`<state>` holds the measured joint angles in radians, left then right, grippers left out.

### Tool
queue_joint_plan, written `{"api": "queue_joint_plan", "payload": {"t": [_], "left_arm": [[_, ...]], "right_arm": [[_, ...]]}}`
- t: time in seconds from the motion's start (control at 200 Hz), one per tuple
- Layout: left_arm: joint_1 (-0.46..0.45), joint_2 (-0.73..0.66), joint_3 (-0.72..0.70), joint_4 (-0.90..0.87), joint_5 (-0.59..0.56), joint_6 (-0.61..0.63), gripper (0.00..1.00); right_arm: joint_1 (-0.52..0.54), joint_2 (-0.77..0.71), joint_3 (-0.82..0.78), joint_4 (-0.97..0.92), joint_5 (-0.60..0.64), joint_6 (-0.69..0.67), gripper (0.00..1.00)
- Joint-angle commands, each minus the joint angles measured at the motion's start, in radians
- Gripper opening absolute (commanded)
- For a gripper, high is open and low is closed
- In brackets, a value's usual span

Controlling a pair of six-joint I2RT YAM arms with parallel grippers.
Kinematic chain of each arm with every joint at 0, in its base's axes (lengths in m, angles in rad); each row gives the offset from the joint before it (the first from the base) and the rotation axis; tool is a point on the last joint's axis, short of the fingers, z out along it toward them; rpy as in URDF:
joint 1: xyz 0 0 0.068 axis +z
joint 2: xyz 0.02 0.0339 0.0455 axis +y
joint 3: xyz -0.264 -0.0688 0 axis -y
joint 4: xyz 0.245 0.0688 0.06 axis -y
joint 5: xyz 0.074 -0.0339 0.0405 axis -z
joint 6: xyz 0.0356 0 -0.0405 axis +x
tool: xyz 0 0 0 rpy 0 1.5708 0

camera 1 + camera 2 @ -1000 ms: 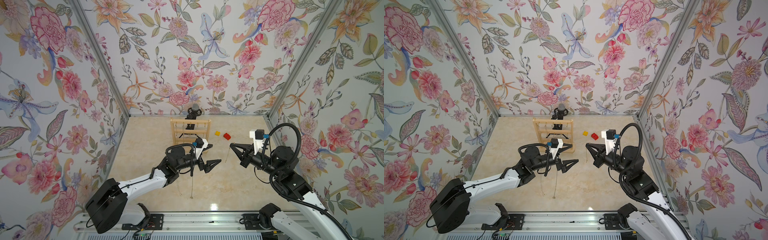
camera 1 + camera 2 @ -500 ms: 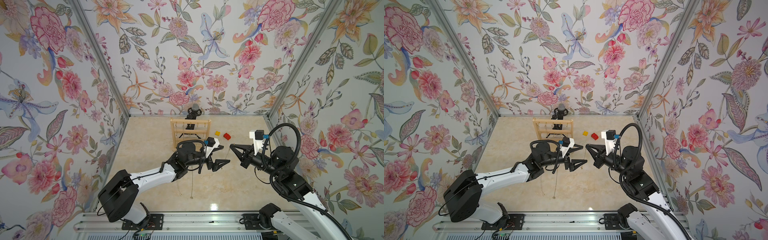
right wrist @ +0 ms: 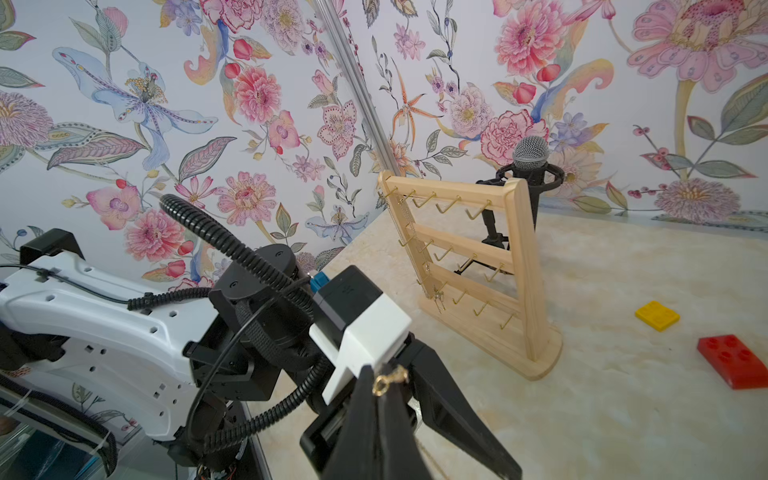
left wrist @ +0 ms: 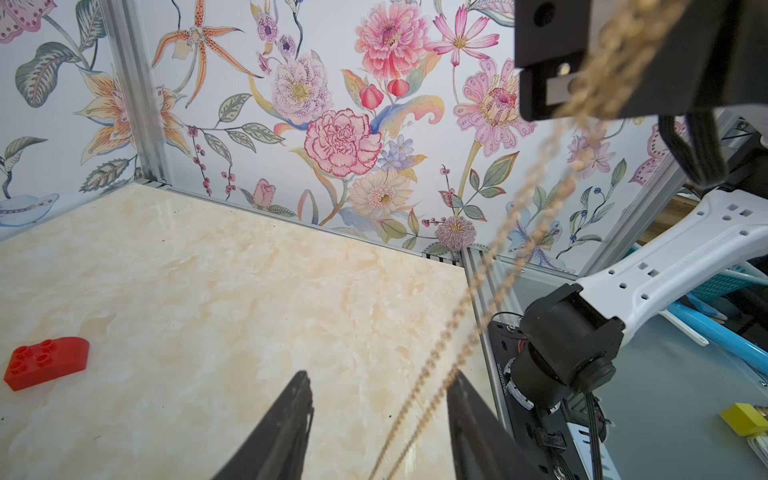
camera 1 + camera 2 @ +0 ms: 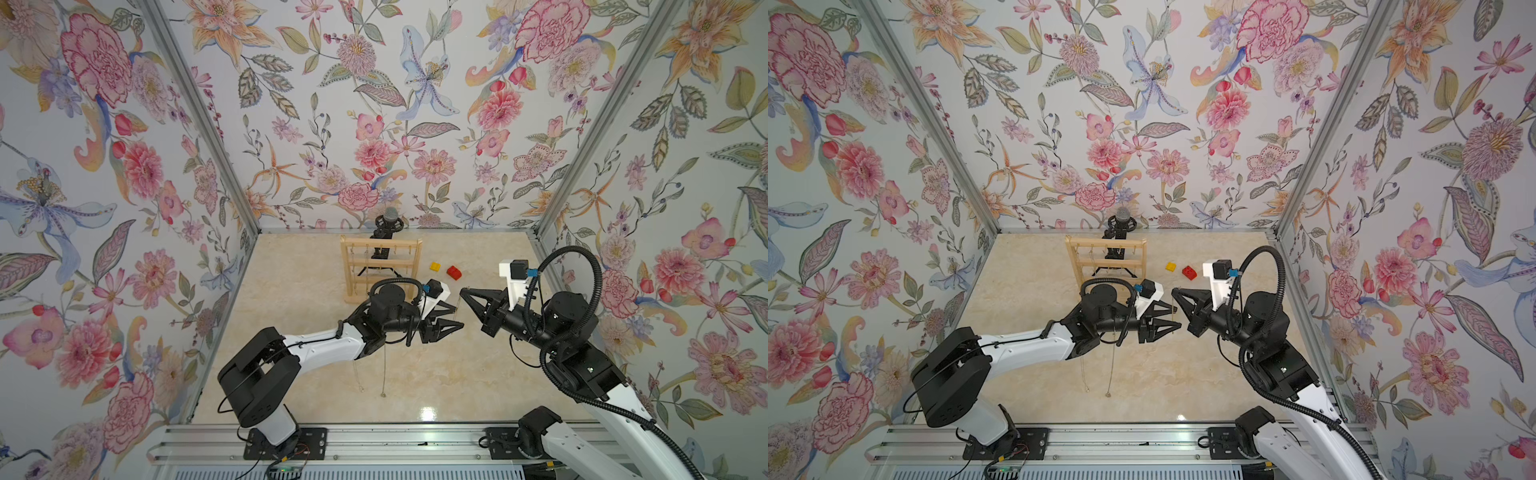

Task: Take the necklace off the jewelry display stand
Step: Take off the necklace from the stand, then place the necklace at the center of the board.

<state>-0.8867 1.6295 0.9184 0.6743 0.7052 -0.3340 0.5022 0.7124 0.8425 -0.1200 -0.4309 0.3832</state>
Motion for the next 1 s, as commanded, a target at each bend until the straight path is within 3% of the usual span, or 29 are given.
{"api": "queue_joint_plan", "payload": {"t": [0.0, 0.16, 0.51, 0.996], "left_arm": [[-0.017, 0.013, 0.009, 0.033, 0.036, -0.016, 0.50], [-0.019, 0.019, -0.013, 0.050, 0.033, -0.027, 0.42], [-0.020, 0.041, -0.045, 0.094, 0.032, -0.063, 0.35], [-0.028, 0.062, -0.044, 0.096, 0.025, -0.080, 0.16]], "right_arm": [[-0.008, -0.009, 0.036, -0.005, -0.010, 0.008, 0.00], [-0.012, -0.005, 0.039, -0.007, -0.010, 0.006, 0.00], [-0.023, -0.007, 0.039, -0.011, -0.015, 0.002, 0.00], [-0.040, -0.023, 0.033, -0.016, -0.024, 0.002, 0.00]]}}
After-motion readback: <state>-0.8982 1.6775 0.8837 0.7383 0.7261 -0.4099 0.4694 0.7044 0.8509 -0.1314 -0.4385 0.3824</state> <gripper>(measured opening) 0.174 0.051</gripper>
